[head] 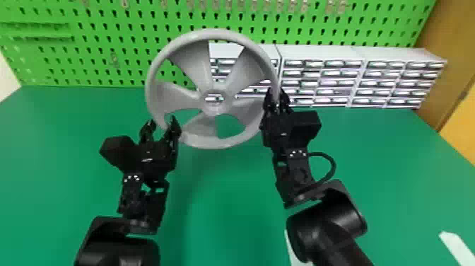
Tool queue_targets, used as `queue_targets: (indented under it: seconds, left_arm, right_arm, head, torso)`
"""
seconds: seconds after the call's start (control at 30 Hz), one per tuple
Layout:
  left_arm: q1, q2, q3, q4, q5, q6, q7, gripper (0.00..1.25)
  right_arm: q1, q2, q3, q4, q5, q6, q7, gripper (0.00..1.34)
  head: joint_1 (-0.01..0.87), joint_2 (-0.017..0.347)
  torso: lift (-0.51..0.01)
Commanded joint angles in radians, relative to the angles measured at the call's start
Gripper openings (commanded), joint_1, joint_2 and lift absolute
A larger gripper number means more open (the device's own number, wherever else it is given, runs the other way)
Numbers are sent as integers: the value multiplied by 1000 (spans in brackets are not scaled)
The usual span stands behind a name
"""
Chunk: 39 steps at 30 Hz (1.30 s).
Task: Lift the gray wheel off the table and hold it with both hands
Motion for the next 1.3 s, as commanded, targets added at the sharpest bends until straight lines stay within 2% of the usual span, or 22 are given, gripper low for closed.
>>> queue_targets:
  seconds: [0.0,0.13,0.33,1.27]
  left_arm:
    - [-2,0,-22,0,2,-2,25,459]
    - [-2,0,-46,0,-5,-30,83,399]
    - [-2,0,-58,-2,-8,-39,118,354]
    - [3,0,-65,-16,15,-44,160,296]
  right_arm:
    - [-1,0,0,0,0,0,-1,129]
    - [1,0,0,0,-1,0,1,129]
    - [1,-2,0,0,0,0,1,129]
    - [11,-2,2,0,2,0,1,129]
  head:
    - [711,15]
    - [711,15]
    - [711,15]
    - [711,15]
  torso:
    - [-98]
    - [-98]
    - [-98]
    - [-98]
